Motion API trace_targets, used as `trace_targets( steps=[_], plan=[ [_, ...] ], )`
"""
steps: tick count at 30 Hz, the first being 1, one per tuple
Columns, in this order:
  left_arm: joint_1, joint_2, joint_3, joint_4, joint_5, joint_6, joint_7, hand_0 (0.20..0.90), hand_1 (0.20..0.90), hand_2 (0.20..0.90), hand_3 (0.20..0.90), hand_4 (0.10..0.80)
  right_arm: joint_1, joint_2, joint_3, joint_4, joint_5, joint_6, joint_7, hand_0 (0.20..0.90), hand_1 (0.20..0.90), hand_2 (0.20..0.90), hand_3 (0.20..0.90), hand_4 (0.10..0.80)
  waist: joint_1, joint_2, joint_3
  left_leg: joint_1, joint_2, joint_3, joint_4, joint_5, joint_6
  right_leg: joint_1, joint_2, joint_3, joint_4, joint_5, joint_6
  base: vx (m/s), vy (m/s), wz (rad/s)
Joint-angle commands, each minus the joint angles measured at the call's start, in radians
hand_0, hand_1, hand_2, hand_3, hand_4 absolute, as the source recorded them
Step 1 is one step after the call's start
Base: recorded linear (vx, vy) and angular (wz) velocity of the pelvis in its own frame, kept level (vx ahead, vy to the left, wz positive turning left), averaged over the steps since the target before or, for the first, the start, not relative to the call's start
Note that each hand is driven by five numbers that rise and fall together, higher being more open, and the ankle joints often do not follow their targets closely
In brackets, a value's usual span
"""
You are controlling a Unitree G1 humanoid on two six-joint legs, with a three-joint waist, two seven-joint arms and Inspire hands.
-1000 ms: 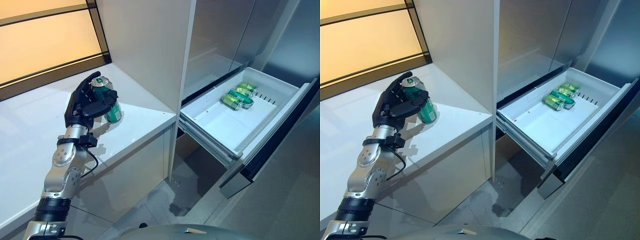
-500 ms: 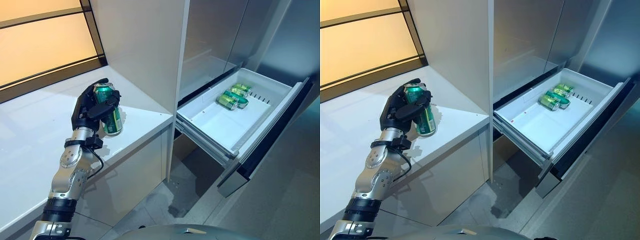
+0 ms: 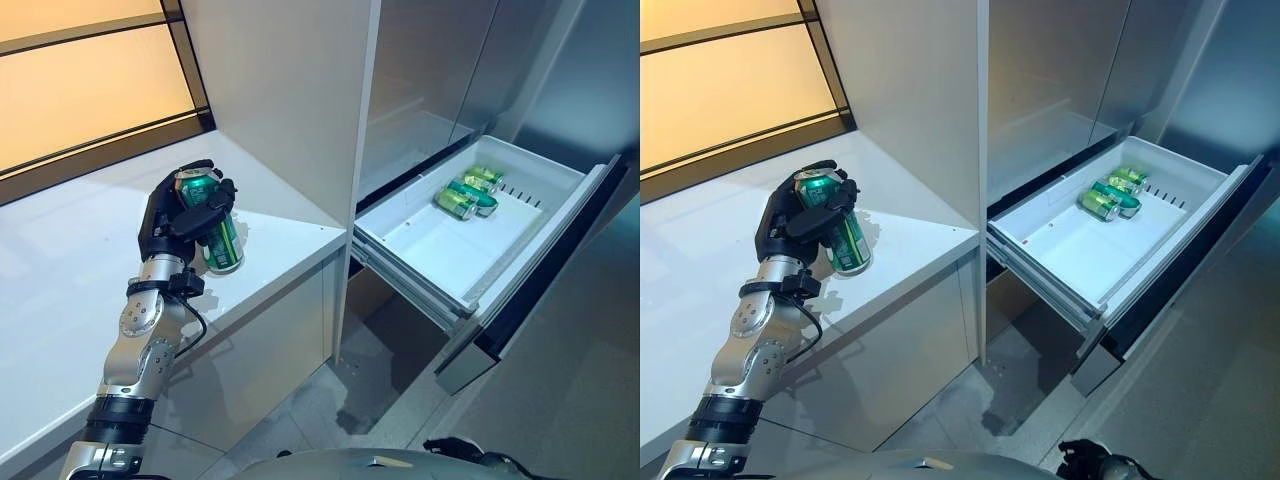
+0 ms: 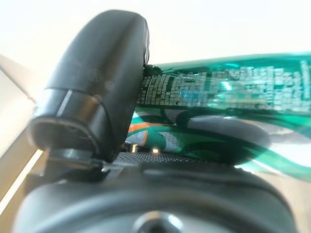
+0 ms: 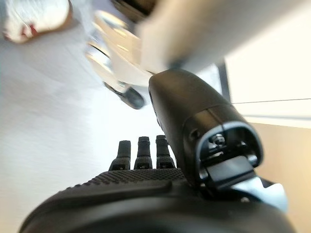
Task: Put drinks into fridge and close the fridge
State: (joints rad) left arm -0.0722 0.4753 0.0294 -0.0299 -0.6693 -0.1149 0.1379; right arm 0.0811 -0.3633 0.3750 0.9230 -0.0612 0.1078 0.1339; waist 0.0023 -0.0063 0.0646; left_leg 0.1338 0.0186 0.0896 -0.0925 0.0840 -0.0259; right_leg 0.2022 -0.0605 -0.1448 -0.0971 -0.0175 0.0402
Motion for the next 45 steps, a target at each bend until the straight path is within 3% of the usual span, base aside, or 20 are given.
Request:
trace_targets(
  steps=[1,10,11,12,13,14,16,17,18,20,21,24,27,30,31,32,35,36,39,45],
  plan=[
    [-0.246,0.030,-0.006,-0.138,-0.007,-0.232,-0.022,0.300,0.300,0.300,0.200,0.100,-0.105,0.032,0.049,-0.102,-0.007,-0.087,0.024,0.900,0.900,0.900,0.900,0.800,0.017,0.006,-0.022,0.021,-0.042,-0.135,0.005,-0.138,0.007,-0.030,0.022,-0.015,0.014,-0.016,0.033,0.000,0.000,0.00],
    [-0.250,0.037,-0.028,-0.179,0.007,-0.308,-0.038,0.300,0.300,0.300,0.200,0.100,-0.135,0.011,0.138,-0.426,-0.023,-0.132,0.100,0.900,0.900,0.900,0.900,0.800,0.029,0.002,-0.026,0.012,-0.047,-0.150,0.005,-0.132,0.004,-0.031,0.017,-0.028,0.011,-0.014,0.033,-0.030,0.007,0.02],
    [-0.247,0.036,-0.032,-0.184,0.008,-0.316,-0.038,0.300,0.300,0.300,0.200,0.100,-0.140,0.008,0.146,-0.447,0.024,-0.006,0.167,0.900,0.900,0.900,0.900,0.800,0.031,0.002,-0.027,0.010,-0.048,-0.151,0.005,-0.131,0.004,-0.032,0.017,-0.028,0.010,-0.013,0.033,-0.027,0.006,0.04],
    [-0.246,0.037,-0.033,-0.186,0.010,-0.319,-0.038,0.300,0.300,0.300,0.200,0.100,-0.141,0.005,0.147,-0.461,0.028,-0.003,0.172,0.900,0.900,0.900,0.900,0.800,0.032,0.002,-0.027,0.010,-0.048,-0.152,0.005,-0.131,0.004,-0.032,0.017,-0.028,0.010,-0.013,0.033,-0.047,0.012,0.03],
    [-0.236,0.034,-0.014,-0.178,0.000,-0.337,-0.063,0.300,0.300,0.300,0.200,0.100,-0.107,0.011,0.125,-0.389,0.048,-0.236,0.226,0.900,0.900,0.900,0.900,0.800,0.028,0.005,-0.027,0.006,-0.046,-0.149,0.005,-0.129,0.004,-0.037,0.019,-0.027,0.012,-0.011,0.034,-0.047,0.020,0.01],
    [-0.237,0.041,-0.010,-0.181,-0.012,-0.341,-0.065,0.300,0.300,0.300,0.200,0.100,-0.102,0.018,0.124,-0.358,0.040,-0.305,0.235,0.900,0.900,0.900,0.900,0.800,0.027,0.008,-0.026,0.006,-0.047,-0.148,0.005,-0.130,0.006,-0.036,0.018,-0.027,0.012,-0.013,0.035,-0.045,0.026,0.01],
    [-0.250,0.050,-0.006,-0.189,-0.030,-0.334,-0.067,0.300,0.300,0.300,0.200,0.100,-0.102,0.032,0.146,-0.377,0.040,-0.333,0.235,0.900,0.900,0.900,0.900,0.800,0.029,0.011,-0.023,0.007,-0.048,-0.148,0.005,-0.129,0.008,-0.034,0.016,-0.030,0.011,-0.015,0.035,-0.011,0.016,0.01],
    [-0.258,0.051,-0.012,-0.197,-0.033,-0.331,-0.063,0.300,0.300,0.300,0.200,0.100,-0.102,0.036,0.167,-0.417,0.346,-0.716,0.432,0.900,0.900,0.900,0.900,0.800,0.030,0.011,-0.022,0.009,-0.049,-0.148,0.005,-0.131,0.009,-0.032,0.013,-0.034,0.011,-0.016,0.036,-0.020,0.057,0.06],
    [-0.261,0.029,-0.039,-0.182,-0.058,-0.369,-0.102,0.300,0.300,0.300,0.200,0.100,-0.129,0.079,0.188,-0.539,0.277,-0.648,0.363,0.900,0.900,0.900,0.900,0.800,0.039,0.021,-0.026,0.003,-0.052,-0.153,0.005,-0.126,0.011,-0.037,0.011,-0.039,0.013,-0.012,0.041,-0.016,0.060,0.09],
    [-0.254,0.006,-0.048,-0.184,-0.075,-0.390,-0.145,0.300,0.300,0.300,0.200,0.100,-0.153,0.105,0.188,-0.543,0.304,-0.667,0.409,0.900,0.900,0.900,0.900,0.800,0.046,0.024,-0.030,0.001,-0.054,-0.152,0.005,-0.128,0.012,-0.039,0.008,-0.042,0.013,-0.011,0.041,-0.010,0.053,0.15],
    [-0.248,0.009,-0.037,-0.201,-0.112,-0.387,-0.181,0.300,0.300,0.300,0.200,0.100,-0.167,0.090,0.185,-0.564,0.148,-0.567,0.338,0.900,0.900,0.900,0.900,0.800,0.049,0.022,-0.030,0.004,-0.055,-0.151,0.005,-0.131,0.013,-0.037,0.006,-0.042,0.011,-0.014,0.040,-0.008,0.024,0.14],
    [-0.228,-0.006,-0.024,-0.259,-0.131,-0.384,-0.211,0.300,0.300,0.300,0.200,0.100,-0.151,0.069,0.178,-0.620,0.276,-0.618,0.469,0.900,0.900,0.900,0.900,0.800,0.048,0.017,-0.031,0.002,-0.054,-0.147,0.005,-0.133,0.015,-0.039,0.003,-0.045,0.011,-0.016,0.044,-0.003,0.004,0.02],
    [-0.208,-0.024,-0.035,-0.312,-0.122,-0.411,-0.227,0.300,0.300,0.300,0.200,0.100,-0.173,0.061,0.148,-0.862,0.385,-0.476,0.564,0.900,0.900,0.900,0.900,0.800,0.044,0.009,-0.024,0.003,-0.053,-0.149,0.005,-0.130,0.012,-0.041,0.002,-0.044,0.014,-0.012,0.045,0.000,0.000,0.00],
    [-0.202,-0.042,-0.044,-0.327,-0.122,-0.432,-0.248,0.300,0.300,0.300,0.200,0.100,-0.213,0.061,0.134,-0.977,0.467,-0.413,0.600,0.900,0.900,0.900,0.900,0.800,0.045,0.002,-0.024,0.002,-0.053,-0.148,0.005,-0.129,0.013,-0.044,0.004,-0.040,0.015,-0.011,0.042,0.000,0.000,0.00],
    [-0.201,-0.053,-0.041,-0.336,-0.129,-0.434,-0.270,0.300,0.300,0.300,0.200,0.100,-0.240,0.065,0.122,-1.045,0.516,-0.375,0.611,0.900,0.900,0.900,0.900,0.800,0.046,-0.002,-0.028,0.001,-0.054,-0.149,0.005,-0.128,0.015,-0.044,0.005,-0.037,0.014,-0.010,0.041,0.000,0.000,0.00],
    [-0.201,-0.057,-0.040,-0.342,-0.129,-0.434,-0.278,0.300,0.300,0.300,0.200,0.100,-0.260,0.064,0.118,-1.087,0.424,-0.155,0.573,0.900,0.900,0.900,0.900,0.800,0.047,-0.004,-0.029,0.001,-0.054,-0.148,0.005,-0.128,0.016,-0.045,0.005,-0.036,0.015,-0.009,0.039,0.000,0.000,0.00],
    [-0.157,-0.048,0.040,-0.340,-0.193,-0.434,-0.392,0.300,0.300,0.300,0.200,0.100,-0.154,-0.032,-0.035,-1.047,0.558,-0.336,0.758,0.900,0.900,0.900,0.900,0.800,0.037,-0.019,-0.037,-0.001,-0.053,-0.136,0.005,-0.134,0.018,-0.050,0.006,-0.031,0.013,-0.005,0.046,0.002,-0.010,-0.01],
    [-0.142,-0.033,0.062,-0.346,-0.205,-0.430,-0.411,0.300,0.300,0.300,0.200,0.100,-0.143,-0.066,-0.097,-1.085,0.617,-0.319,0.759,0.900,0.900,0.900,0.900,0.800,0.030,-0.022,-0.041,0.000,-0.053,-0.129,0.005,-0.135,0.017,-0.050,0.007,-0.028,0.012,-0.005,0.046,0.000,0.000,0.00],
    [-0.133,-0.019,0.081,-0.350,-0.211,-0.413,-0.454,0.300,0.300,0.300,0.200,0.100,-0.162,-0.091,-0.201,-1.121,0.664,-0.266,0.623,0.900,0.900,0.900,0.900,0.800,0.022,-0.028,-0.046,0.006,-0.050,-0.123,0.005,-0.140,0.015,-0.049,0.010,-0.021,0.011,-0.002,0.045,0.015,-0.012,-0.11],
    [-0.138,0.008,0.068,-0.329,-0.212,-0.392,-0.469,0.300,0.300,0.300,0.200,0.100,-0.226,-0.113,-0.255,-1.126,0.638,-0.248,0.468,0.900,0.900,0.900,0.900,0.800,0.015,-0.027,-0.041,0.007,-0.049,-0.119,0.005,-0.134,0.018,-0.055,0.013,-0.013,0.011,0.011,0.041,-0.013,0.001,-0.04]
  ],
)
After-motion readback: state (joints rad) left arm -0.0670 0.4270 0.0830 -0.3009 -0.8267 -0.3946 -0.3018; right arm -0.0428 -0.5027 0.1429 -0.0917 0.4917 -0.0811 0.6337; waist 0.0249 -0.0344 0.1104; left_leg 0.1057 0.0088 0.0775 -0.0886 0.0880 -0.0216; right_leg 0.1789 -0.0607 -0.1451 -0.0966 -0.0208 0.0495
